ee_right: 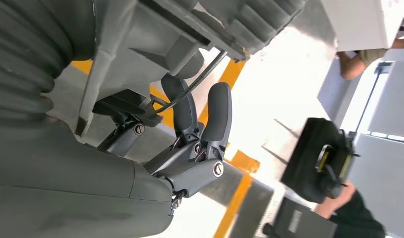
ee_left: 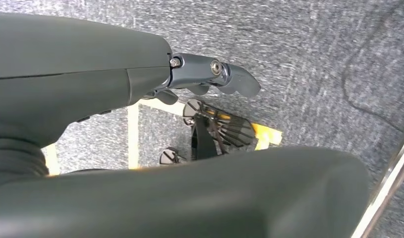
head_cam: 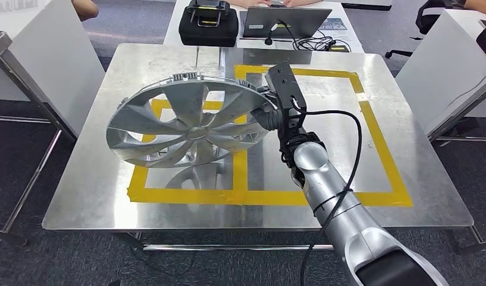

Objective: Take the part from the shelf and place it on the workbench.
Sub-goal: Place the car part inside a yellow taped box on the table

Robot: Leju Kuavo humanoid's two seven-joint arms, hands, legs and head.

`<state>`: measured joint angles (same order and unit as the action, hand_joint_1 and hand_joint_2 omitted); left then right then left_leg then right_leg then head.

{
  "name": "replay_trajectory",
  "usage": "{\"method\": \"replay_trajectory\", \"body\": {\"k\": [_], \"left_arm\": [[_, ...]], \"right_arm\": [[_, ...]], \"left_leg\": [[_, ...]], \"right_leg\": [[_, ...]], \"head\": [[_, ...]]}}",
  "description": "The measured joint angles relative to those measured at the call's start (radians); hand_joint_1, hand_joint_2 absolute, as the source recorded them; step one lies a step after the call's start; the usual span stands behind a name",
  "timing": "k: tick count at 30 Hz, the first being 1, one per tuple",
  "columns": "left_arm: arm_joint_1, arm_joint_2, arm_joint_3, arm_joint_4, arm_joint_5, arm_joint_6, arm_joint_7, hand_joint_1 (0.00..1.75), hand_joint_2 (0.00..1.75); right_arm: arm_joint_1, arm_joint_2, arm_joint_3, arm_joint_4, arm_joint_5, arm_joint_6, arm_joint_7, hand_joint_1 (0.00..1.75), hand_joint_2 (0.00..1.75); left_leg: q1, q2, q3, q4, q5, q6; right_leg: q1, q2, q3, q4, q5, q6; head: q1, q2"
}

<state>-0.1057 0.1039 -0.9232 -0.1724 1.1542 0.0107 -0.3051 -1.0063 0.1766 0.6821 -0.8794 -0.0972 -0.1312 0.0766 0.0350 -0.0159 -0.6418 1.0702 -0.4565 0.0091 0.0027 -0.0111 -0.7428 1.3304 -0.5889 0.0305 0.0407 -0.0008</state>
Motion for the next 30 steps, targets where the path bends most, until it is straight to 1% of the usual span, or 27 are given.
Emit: {"method": "replay_trajectory", "body": {"k": [1,2,3,4,5,6,7,8,10,11,12,14,15,16,17,18,19,20,21,22,24,25,26,27,28,29,30], "left_arm": [[0.000,0.000,0.000,0.000,0.001,0.001,0.004,0.00,0.00],[0.000,0.000,0.000,0.000,0.002,0.002,0.007,0.00,0.00],[-0.001,0.000,0.000,0.000,0.002,0.003,0.008,0.00,0.00],[-0.002,-0.003,0.000,-0.001,0.002,0.003,0.008,0.00,0.00],[-0.003,-0.003,0.000,-0.001,0.002,0.002,0.008,0.00,0.00],[-0.005,-0.005,0.000,-0.002,0.002,0.001,0.009,0.00,0.00],[-0.007,-0.007,0.000,-0.003,0.002,0.000,0.010,0.00,0.00],[-0.008,-0.006,0.000,-0.003,0.002,0.000,0.010,0.00,0.00],[-0.008,-0.008,0.000,-0.003,0.002,0.000,0.010,0.00,0.00],[-0.008,-0.007,0.000,-0.003,0.002,0.000,0.010,0.00,0.00],[-0.008,-0.006,0.000,-0.003,0.002,-0.001,0.010,0.00,0.00],[-0.008,-0.003,0.000,-0.002,0.001,-0.001,0.010,0.00,0.00],[-0.008,-0.001,0.000,-0.002,0.000,-0.002,0.010,0.00,0.00],[-0.006,0.001,0.000,-0.002,-0.002,-0.005,0.010,0.00,0.00],[-0.006,0.003,0.000,-0.002,-0.005,-0.008,0.010,0.00,0.00],[-0.006,0.005,0.000,-0.002,-0.008,-0.013,0.009,0.00,0.00],[-0.008,0.005,0.000,-0.002,-0.010,-0.017,0.008,0.00,0.00],[-0.010,0.006,0.000,-0.002,-0.012,-0.022,0.008,0.00,0.00],[-0.013,0.006,0.000,-0.002,-0.013,-0.026,0.008,0.00,0.00],[-0.014,0.006,0.000,-0.002,-0.014,-0.028,0.010,0.00,0.00],[-0.014,0.005,0.000,-0.002,-0.016,-0.029,0.014,0.00,0.00],[-0.013,0.005,0.000,-0.002,-0.016,-0.028,0.017,0.00,0.00],[-0.012,0.005,0.000,-0.002,-0.017,-0.028,0.019,0.00,0.00],[-0.012,0.005,0.000,-0.002,-0.017,-0.028,0.021,0.00,0.00],[-0.012,0.005,0.000,-0.002,-0.017,-0.028,0.022,0.00,0.00],[-0.011,0.005,0.000,-0.002,-0.017,-0.027,0.022,0.00,0.00],[-0.011,0.005,0.000,-0.002,-0.016,-0.028,0.022,0.00,0.00]], "right_arm": [[-0.003,-0.005,0.000,0.003,-0.004,0.011,0.005,1.75,1.75],[-0.009,-0.009,0.001,0.008,-0.007,0.024,0.009,1.75,1.75],[-0.017,-0.010,0.002,0.012,-0.010,0.040,0.013,1.75,1.75],[-0.026,-0.011,0.006,0.016,-0.013,0.056,0.015,1.75,1.75],[-0.035,-0.011,0.010,0.021,-0.015,0.068,0.017,1.75,1.75],[-0.041,-0.010,0.014,0.024,-0.017,0.076,0.018,1.75,1.75],[-0.045,-0.010,0.018,0.027,-0.017,0.081,0.019,1.75,1.75],[-0.048,-0.011,0.021,0.031,-0.018,0.082,0.019,1.75,1.75],[-0.049,-0.010,0.025,0.037,-0.019,0.084,0.020,1.75,1.75],[-0.052,-0.009,0.028,0.041,-0.020,0.084,0.020,1.75,1.75],[-0.054,-0.008,0.032,0.045,-0.020,0.085,0.021,1.75,1.75],[-0.057,-0.009,0.039,0.055,-0.029,0.108,0.027,1.75,1.75],[-0.058,-0.009,0.045,0.061,-0.042,0.134,0.035,1.75,1.75],[-0.062,-0.009,0.053,0.068,-0.061,0.169,0.045,1.75,1.75],[-0.069,-0.007,0.065,0.077,-0.085,0.210,0.056,1.75,1.75],[-0.078,-0.005,0.080,0.088,-0.112,0.251,0.065,1.75,1.75],[-0.090,-0.002,0.099,0.100,-0.140,0.285,0.071,1.75,1.75],[-0.102,0.002,0.118,0.112,-0.165,0.308,0.072,1.75,1.75],[-0.114,0.006,0.137,0.123,-0.188,0.316,0.069,1.75,1.75],[-0.124,0.011,0.154,0.133,-0.205,0.311,0.060,1.75,1.75],[-0.139,0.019,0.180,0.158,-0.228,0.272,0.034,1.75,1.75],[-0.146,0.023,0.189,0.170,-0.234,0.249,0.020,1.75,1.75],[-0.153,0.025,0.197,0.183,-0.238,0.226,0.007,1.75,1.75],[-0.159,0.026,0.204,0.195,-0.239,0.204,-0.006,1.75,1.75],[-0.163,0.027,0.210,0.206,-0.239,0.183,-0.017,1.75,1.75],[-0.166,0.028,0.216,0.217,-0.235,0.163,-0.028,1.75,1.75],[-0.167,0.029,0.221,0.228,-0.229,0.146,-0.037,1.75,1.75]], "left_leg": [[-0.003,-0.003,0.000,0.000,0.000,0.001],[-0.008,-0.005,0.001,0.000,0.001,0.002],[-0.012,-0.008,0.001,-0.001,0.002,0.003],[-0.015,-0.009,0.001,-0.003,0.003,0.003],[-0.014,-0.010,-0.001,-0.006,0.006,0.003],[-0.012,-0.011,-0.004,-0.010,0.011,0.000],[-0.008,-0.011,-0.006,-0.015,0.016,-0.004],[-0.005,-0.013,-0.006,-0.021,0.021,-0.009],[-0.006,-0.010,-0.015,-0.014,0.016,-0.016],[-0.008,-0.006,-0.028,0.011,0.000,-0.019],[-0.008,-0.001,-0.052,0.058,-0.025,-0.021],[-0.007,0.004,-0.106,0.178,-0.078,-0.028],[-0.006,0.006,-0.123,0.218,-0.088,-0.031],[-0.005,0.008,-0.125,0.226,-0.082,-0.035],[-0.003,0.010,-0.108,0.197,-0.060,-0.037],[-0.001,0.013,-0.073,0.135,-0.030,-0.040],[-0.001,0.015,-0.039,0.073,-0.013,-0.042],[-0.001,0.015,-0.010,0.024,-0.002,-0.038],[-0.002,0.013,0.006,-0.004,-0.001,-0.031],[-0.004,0.010,0.009,-0.007,-0.007,-0.023],[-0.003,0.003,0.008,-0.006,-0.002,-0.009],[-0.002,0.001,0.008,-0.007,0.000,-0.005],[-0.001,-0.001,0.007,-0.007,0.002,-0.001],[0.000,-0.003,0.006,-0.008,0.003,0.002],[0.000,-0.005,0.005,-0.008,0.004,0.004],[-0.001,-0.006,0.003,-0.008,0.005,0.005],[-0.002,-0.007,0.002,-0.008,0.005,0.005]], "right_leg": [[0.002,0.001,0.002,-0.009,0.018,-0.007],[0.005,0.004,0.021,-0.056,0.050,-0.018],[0.011,0.008,0.051,-0.125,0.086,-0.033],[0.016,0.012,0.082,-0.190,0.110,-0.051],[0.023,0.015,0.107,-0.242,0.126,-0.067],[0.028,0.016,0.121,-0.270,0.130,-0.078],[0.031,0.016,0.127,-0.279,0.130,-0.085],[0.035,0.015,0.130,-0.291,0.136,-0.090],[0.029,0.008,0.146,-0.324,0.151,-0.087],[0.024,0.005,0.154,-0.341,0.159,-0.084],[0.019,0.001,0.160,-0.353,0.165,-0.078],[0.018,-0.001,0.159,-0.354,0.166,-0.075],[0.017,-0.001,0.157,-0.352,0.166,-0.073],[0.016,-0.002,0.156,-0.348,0.164,-0.071],[0.014,-0.001,0.155,-0.343,0.162,-0.067],[0.011,-0.001,0.153,-0.334,0.157,-0.061],[0.011,0.000,0.147,-0.323,0.152,-0.053],[0.010,0.001,0.141,-0.309,0.145,-0.045],[0.011,0.001,0.134,-0.298,0.141,-0.038],[0.013,0.001,0.128,-0.291,0.139,-0.034],[0.012,0.000,0.122,-0.284,0.138,-0.028],[0.010,0.001,0.116,-0.275,0.130,-0.024],[0.007,0.001,0.103,-0.250,0.113,-0.018],[0.005,0.002,0.082,-0.208,0.088,-0.012],[0.002,0.003,0.055,-0.147,0.057,-0.007],[0.000,0.003,0.026,-0.082,0.031,-0.004],[0.000,0.003,0.004,-0.032,0.015,-0.004]], "head": [[0.005,0.000],[0.010,0.000],[0.015,0.000],[0.013,0.000],[0.011,0.000],[0.009,0.000],[0.007,0.000],[0.010,0.000],[0.013,0.000],[0.011,0.000],[0.005,0.000],[-0.007,0.000],[-0.012,0.000],[-0.015,0.000],[-0.018,0.000],[-0.021,0.000],[-0.025,0.000],[-0.030,0.000],[-0.032,0.000],[-0.031,0.000],[-0.025,0.000],[-0.024,0.000],[-0.021,0.000],[-0.016,0.000],[-0.010,0.000],[-0.004,0.000],[0.000,0.000]]}}
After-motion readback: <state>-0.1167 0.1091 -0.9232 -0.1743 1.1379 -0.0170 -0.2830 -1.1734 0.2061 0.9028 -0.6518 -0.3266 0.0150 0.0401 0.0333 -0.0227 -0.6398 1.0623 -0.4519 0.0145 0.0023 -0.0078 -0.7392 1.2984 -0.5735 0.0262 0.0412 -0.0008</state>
